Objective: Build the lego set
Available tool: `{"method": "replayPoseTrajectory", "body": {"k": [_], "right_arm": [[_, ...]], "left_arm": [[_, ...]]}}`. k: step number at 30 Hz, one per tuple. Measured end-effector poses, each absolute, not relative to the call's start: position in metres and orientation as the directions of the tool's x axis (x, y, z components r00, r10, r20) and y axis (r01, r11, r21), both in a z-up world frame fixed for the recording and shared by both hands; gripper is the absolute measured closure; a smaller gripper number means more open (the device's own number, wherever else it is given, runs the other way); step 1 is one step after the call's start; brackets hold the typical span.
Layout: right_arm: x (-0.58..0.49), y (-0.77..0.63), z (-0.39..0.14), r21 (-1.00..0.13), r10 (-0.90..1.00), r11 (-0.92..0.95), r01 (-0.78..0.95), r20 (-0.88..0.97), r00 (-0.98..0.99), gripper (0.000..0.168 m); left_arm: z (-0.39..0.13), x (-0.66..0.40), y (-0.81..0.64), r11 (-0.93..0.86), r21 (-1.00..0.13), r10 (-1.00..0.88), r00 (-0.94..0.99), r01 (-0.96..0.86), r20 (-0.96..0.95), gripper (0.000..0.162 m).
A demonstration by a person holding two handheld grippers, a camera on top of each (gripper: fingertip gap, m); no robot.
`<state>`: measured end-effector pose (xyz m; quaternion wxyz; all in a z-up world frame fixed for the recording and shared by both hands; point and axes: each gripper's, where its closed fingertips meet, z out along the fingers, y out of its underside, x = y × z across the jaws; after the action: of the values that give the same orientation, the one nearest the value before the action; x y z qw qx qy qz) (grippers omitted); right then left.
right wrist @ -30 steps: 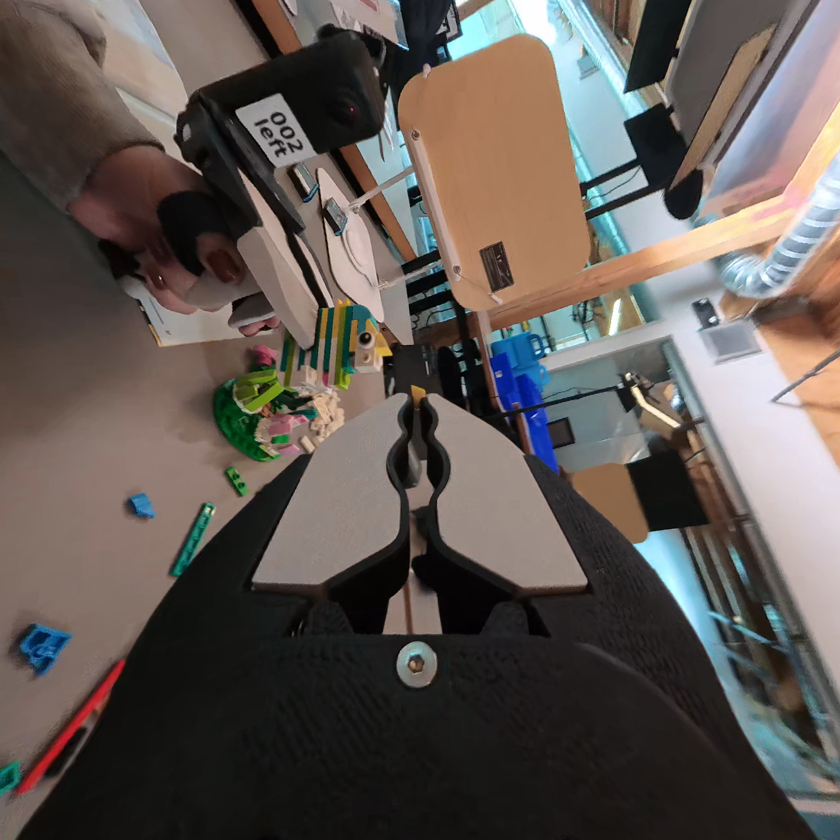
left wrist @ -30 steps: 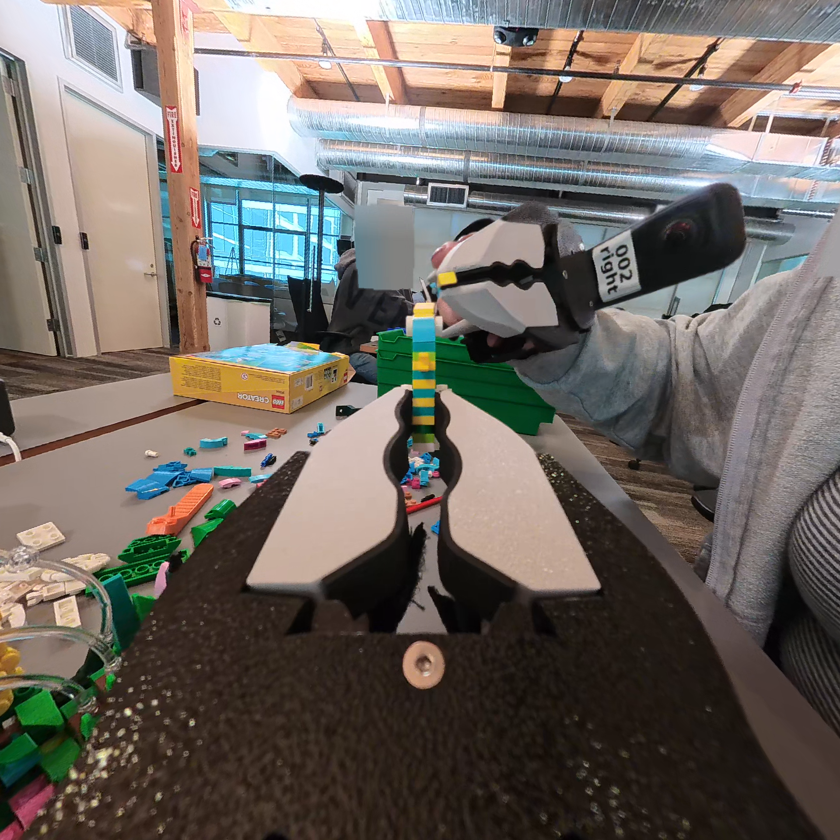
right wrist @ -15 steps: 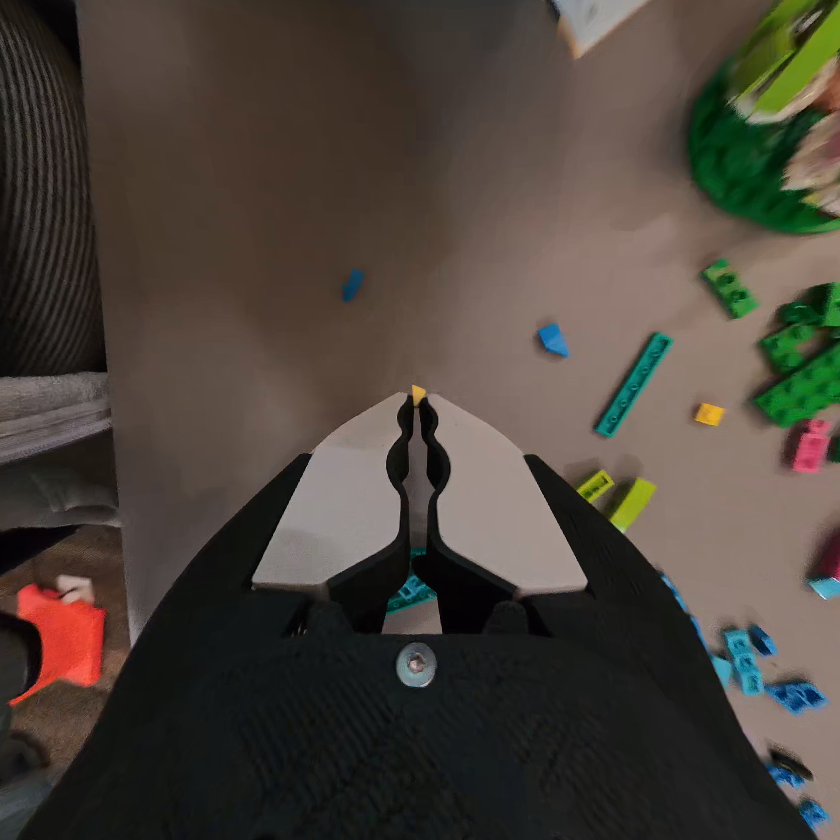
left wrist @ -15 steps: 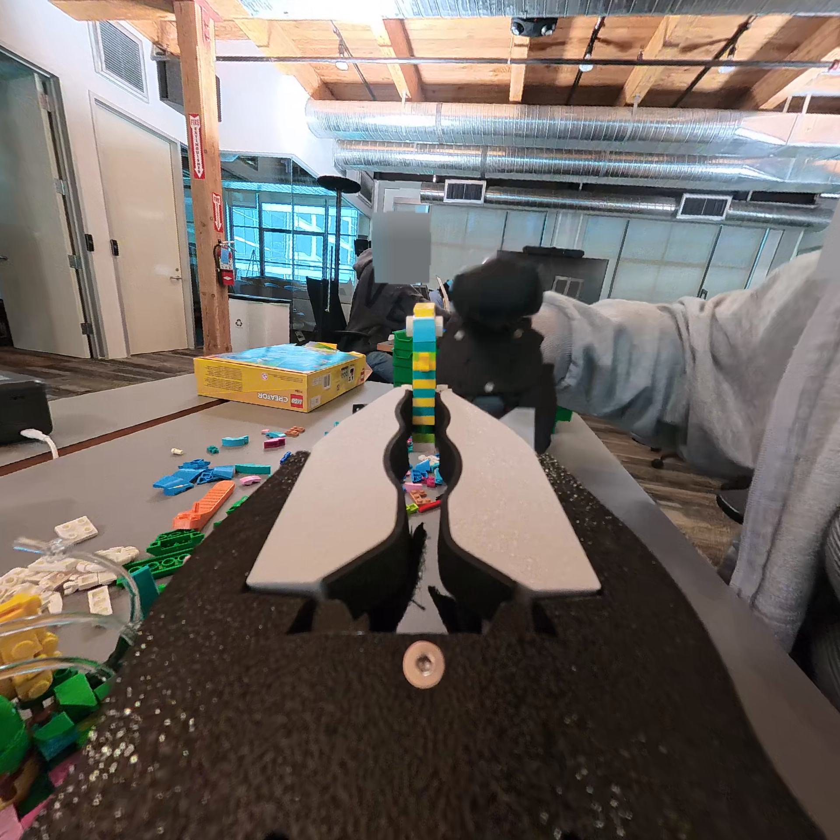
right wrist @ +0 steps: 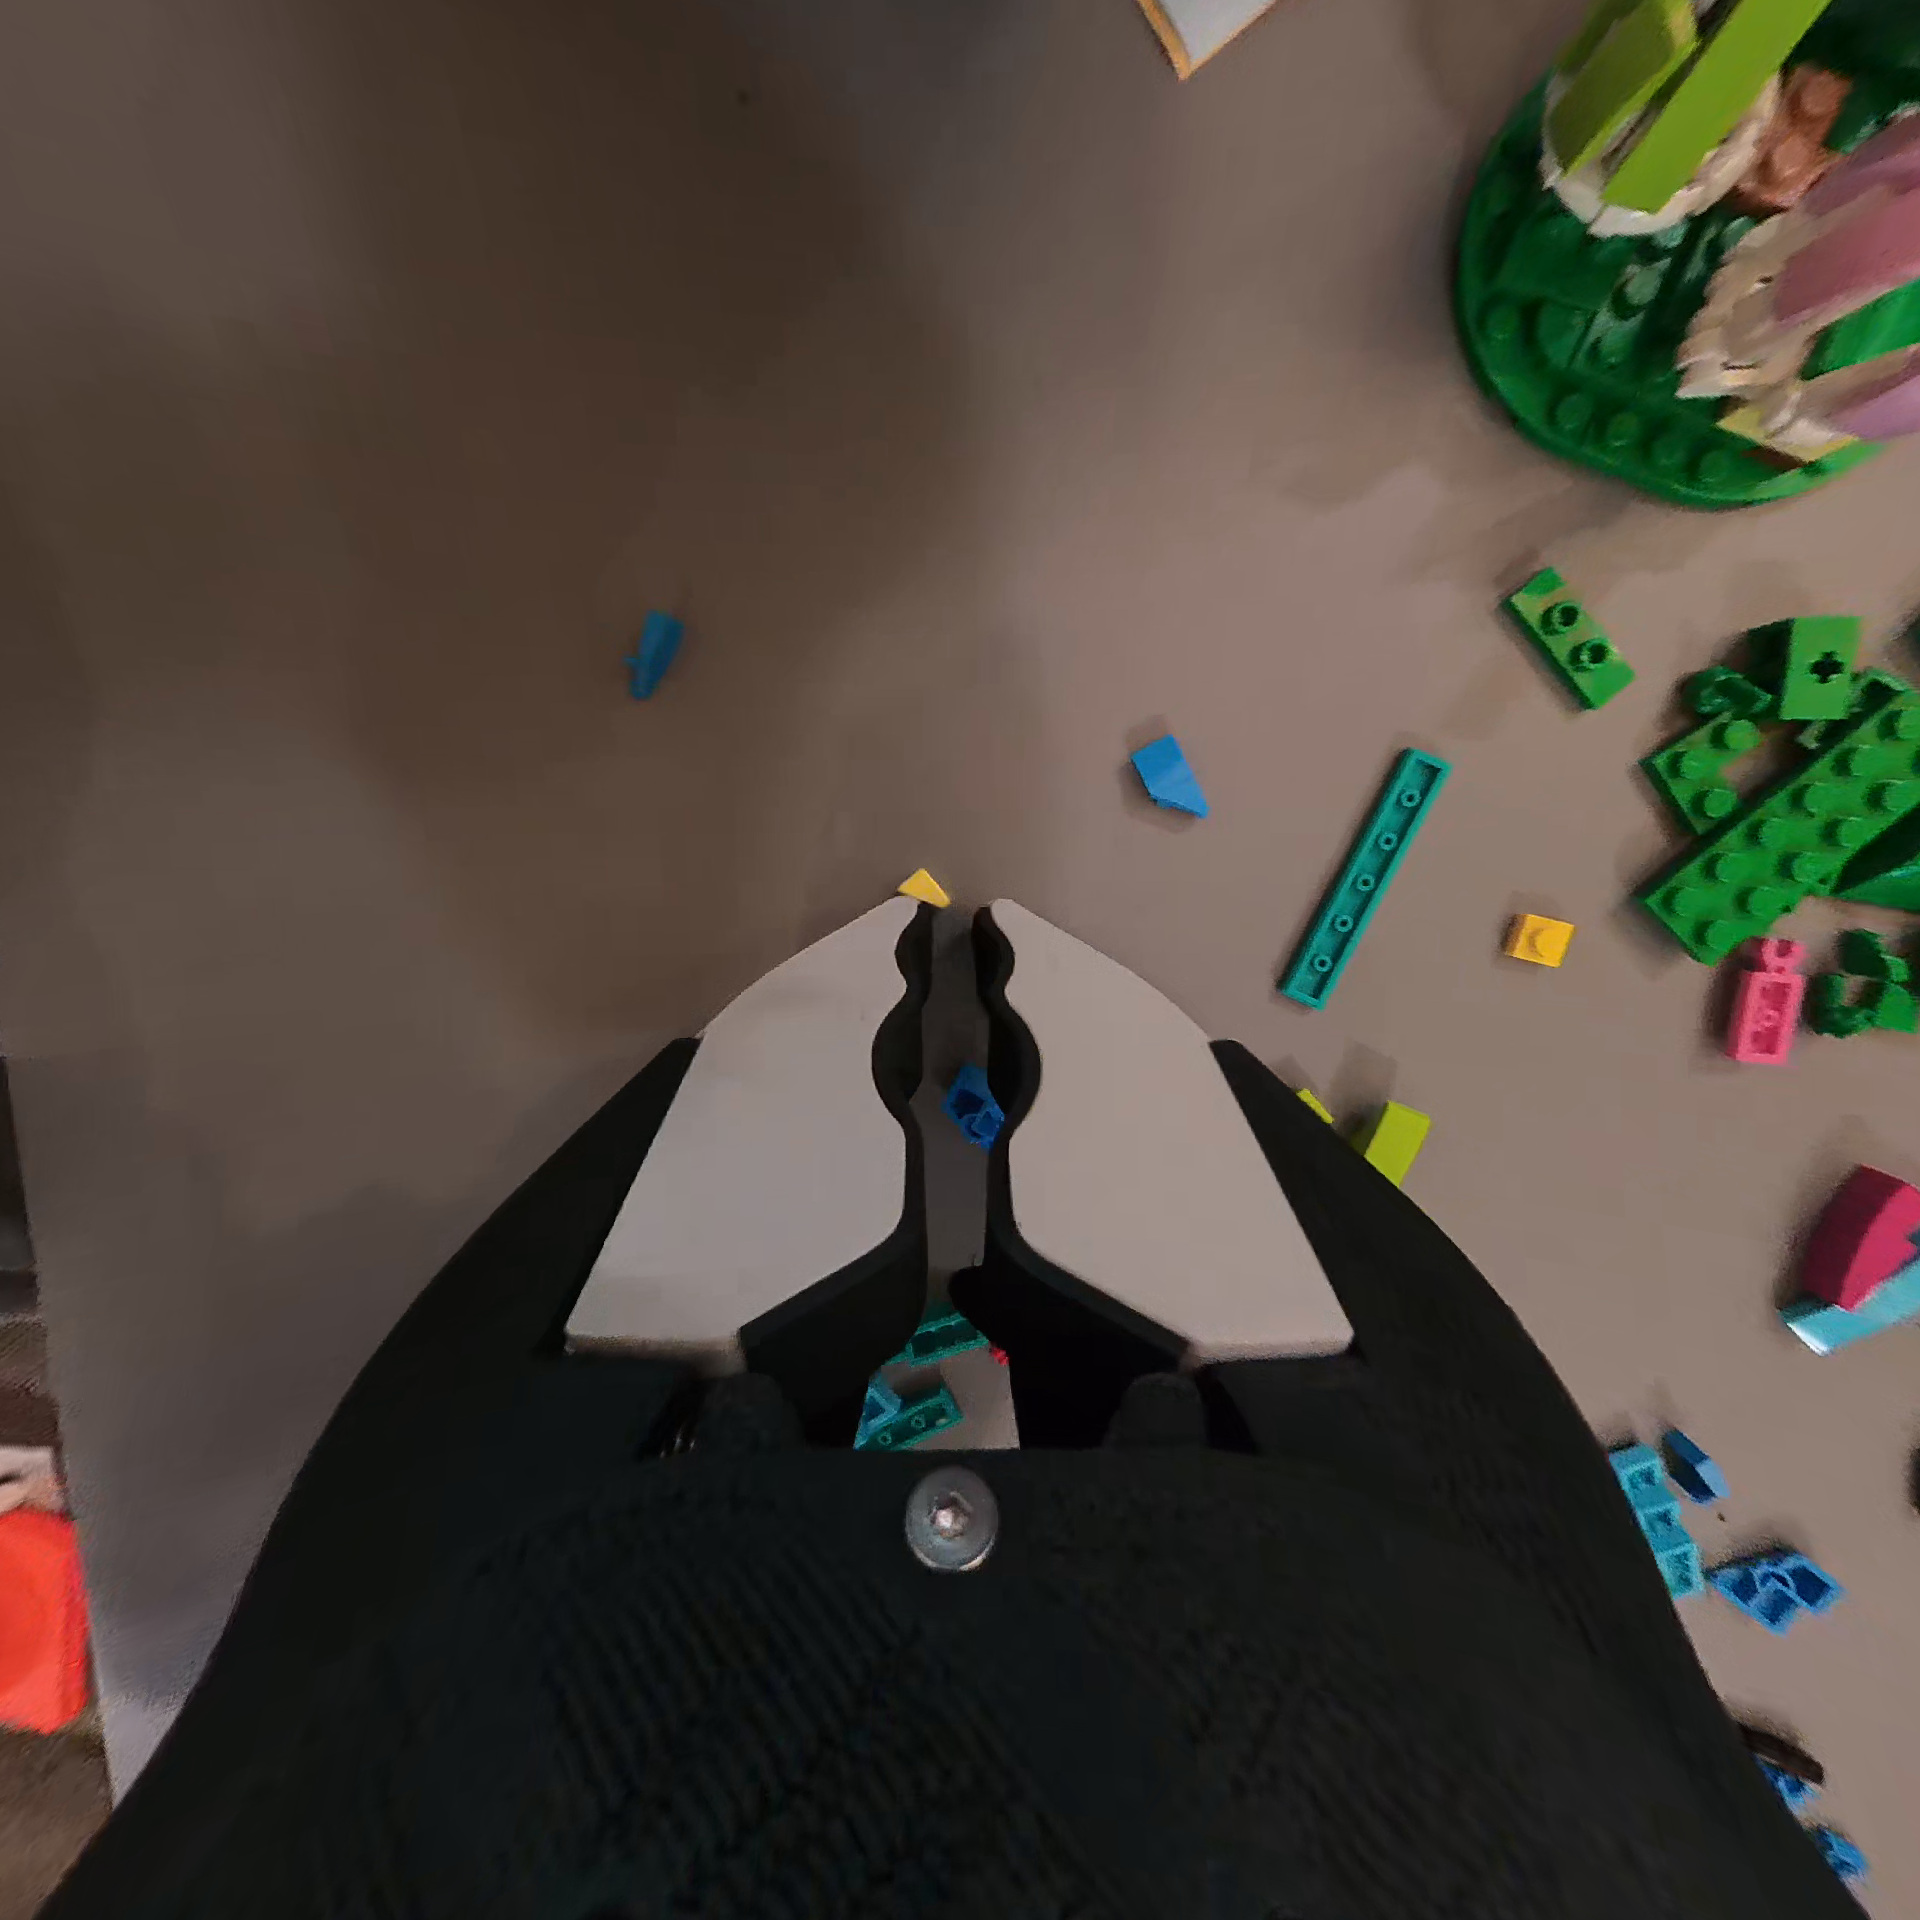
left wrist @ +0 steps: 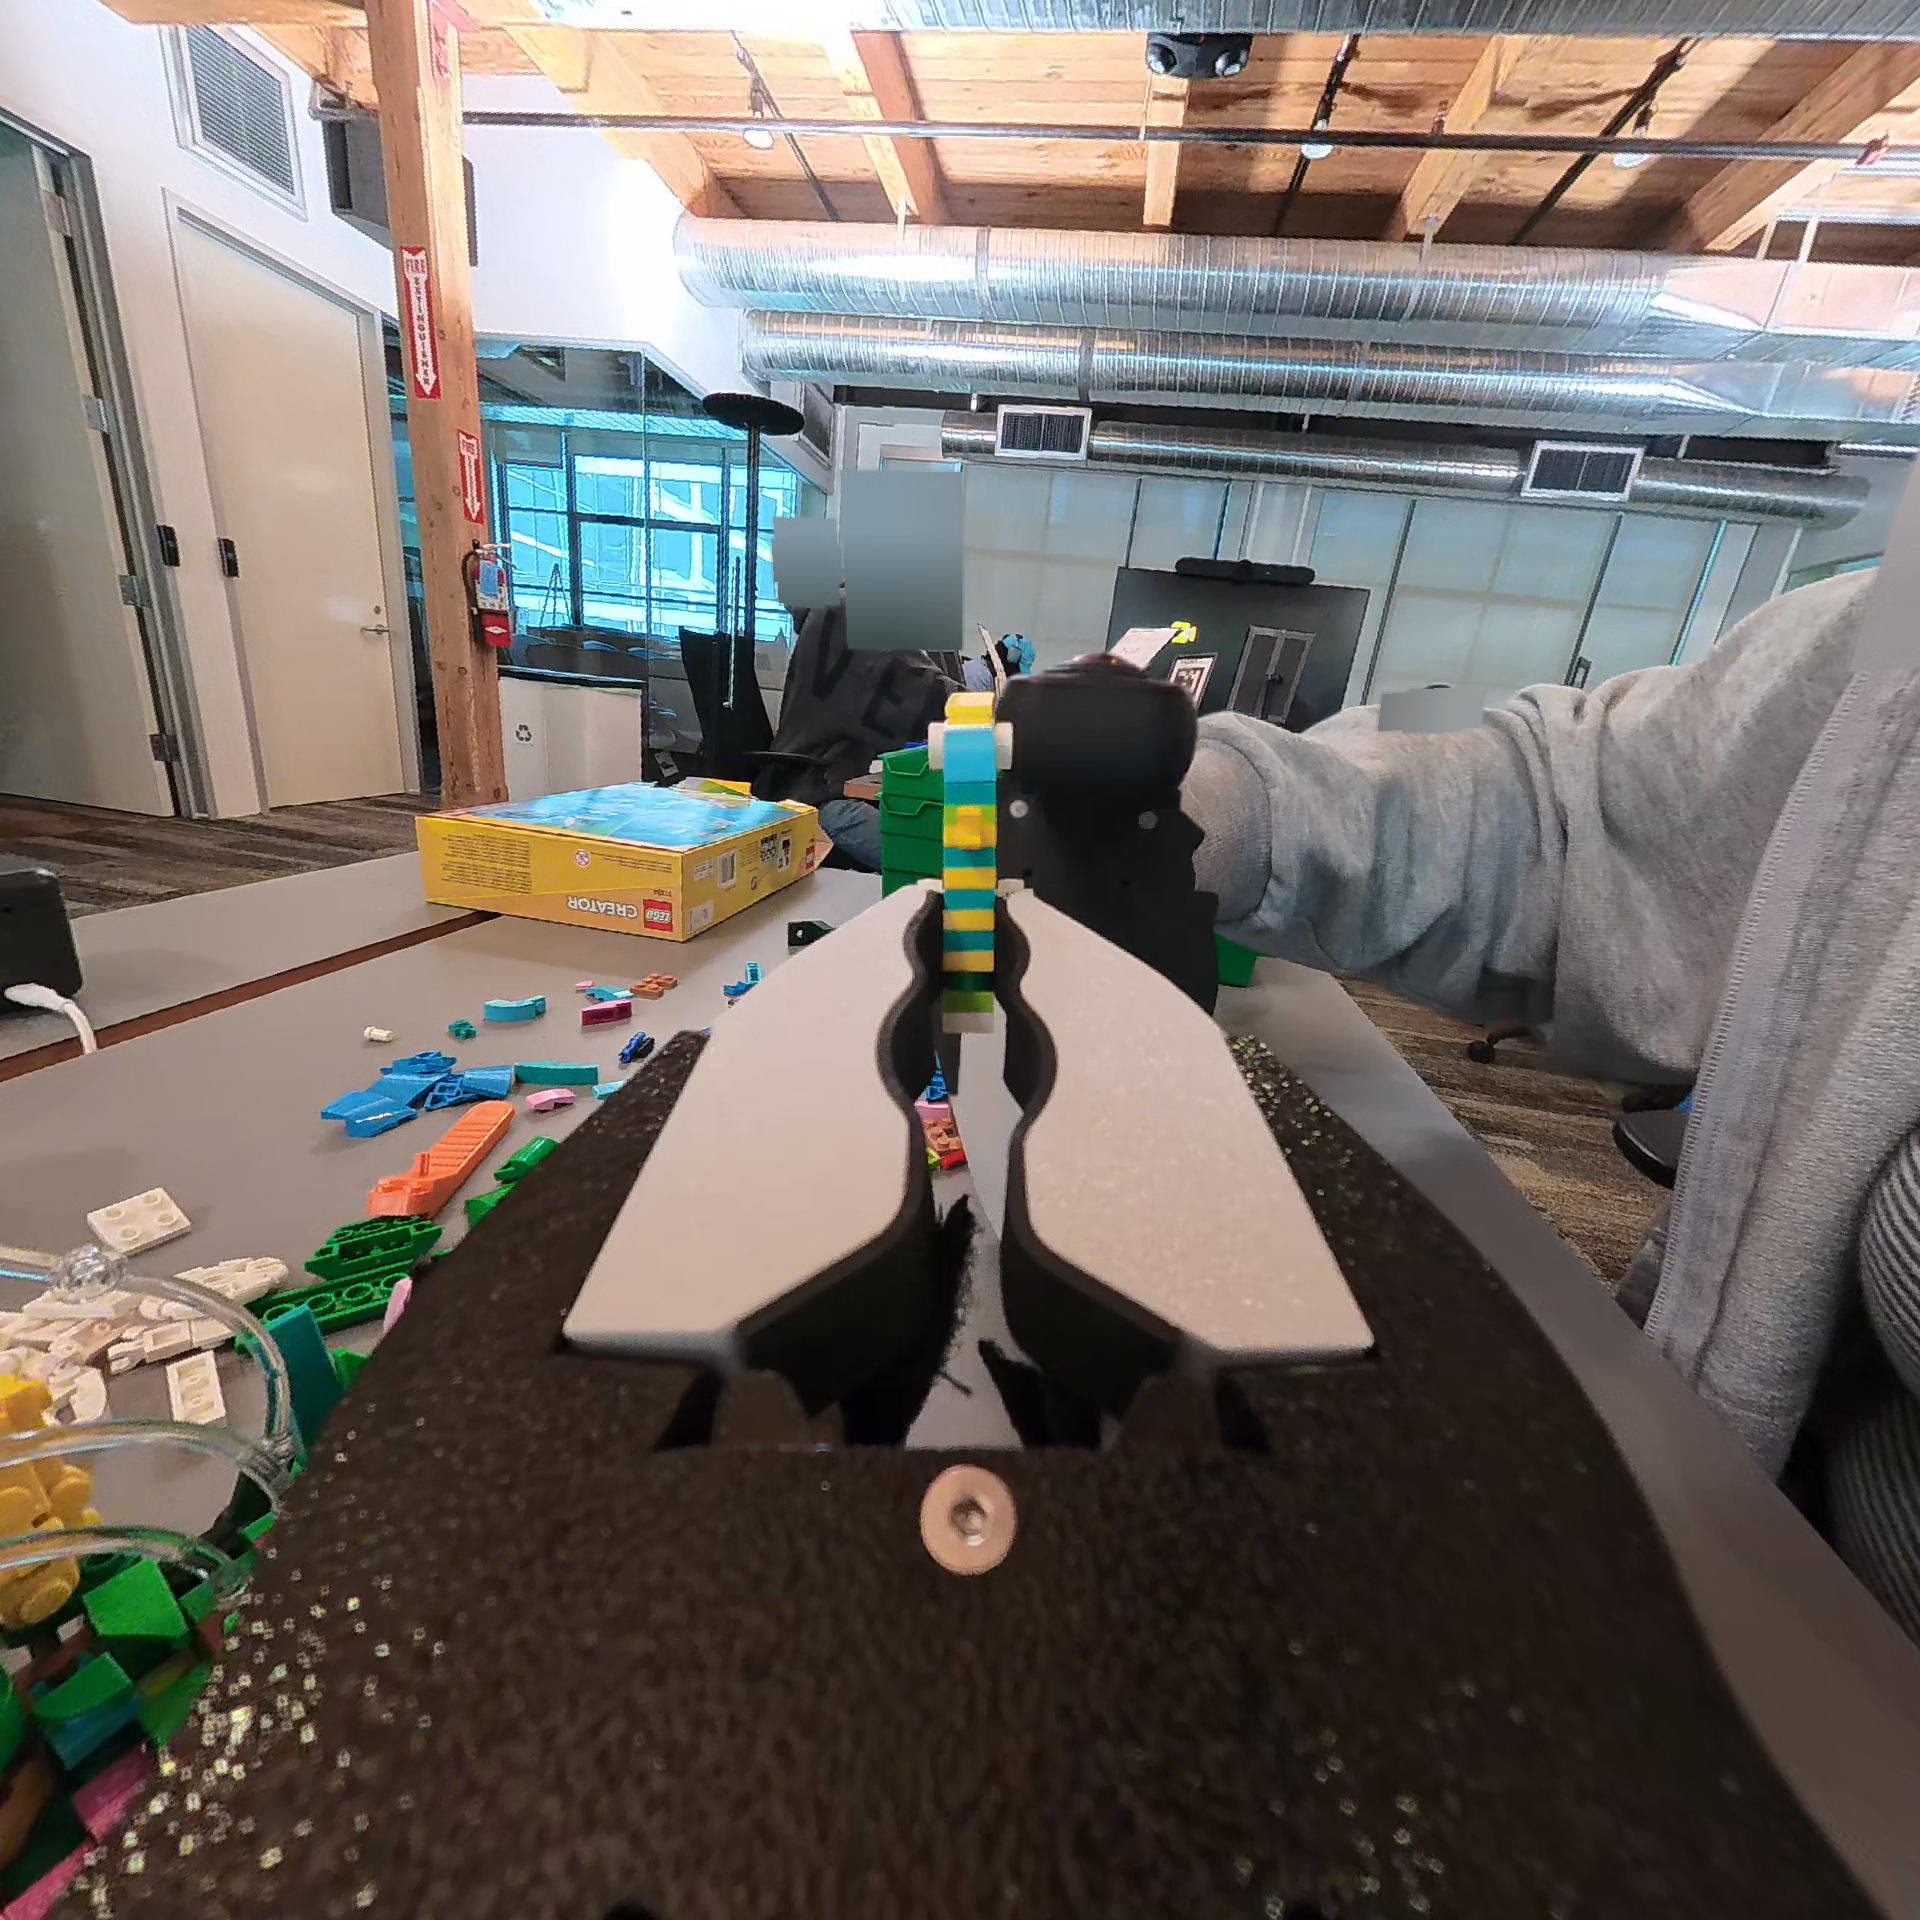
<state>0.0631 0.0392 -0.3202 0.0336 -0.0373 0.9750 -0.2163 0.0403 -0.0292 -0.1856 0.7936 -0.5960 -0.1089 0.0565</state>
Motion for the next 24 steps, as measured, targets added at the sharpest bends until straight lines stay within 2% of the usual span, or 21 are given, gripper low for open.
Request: {"method": "replayPoseTrajectory", "body": {"k": [5,12,14,19,24], "right_arm": [[0.062,0.038,-0.316,-0.454,-0.122,0.885,-0.105,-0.009,-0.992,0.162],[0.067,0.039,-0.322,-0.426,-0.246,0.87,-0.248,0.061,-0.967,0.16],[0.066,0.039,-0.322,-0.424,-0.243,0.871,-0.246,0.063,-0.968,0.165],[0.069,0.042,-0.319,-0.421,-0.166,0.901,-0.108,-0.103,-0.981,0.168],[0.068,0.051,-0.319,-0.303,-0.106,0.953,-0.03,-0.238,-0.965,0.168]], "left_arm": [[-0.186,0.04,-0.029,0.283,-0.958,0.215,0.97,0.046,0.11,0.154],[-0.186,0.04,-0.029,0.287,-0.956,0.21,0.971,0.055,0.119,0.154],[-0.186,0.04,-0.029,0.289,-0.956,0.207,0.971,0.058,0.121,0.154],[-0.186,0.04,-0.029,0.289,-0.956,0.206,0.971,0.059,0.122,0.154],[-0.186,0.039,-0.03,0.288,-0.956,0.212,0.97,0.054,0.118,0.154]]}}
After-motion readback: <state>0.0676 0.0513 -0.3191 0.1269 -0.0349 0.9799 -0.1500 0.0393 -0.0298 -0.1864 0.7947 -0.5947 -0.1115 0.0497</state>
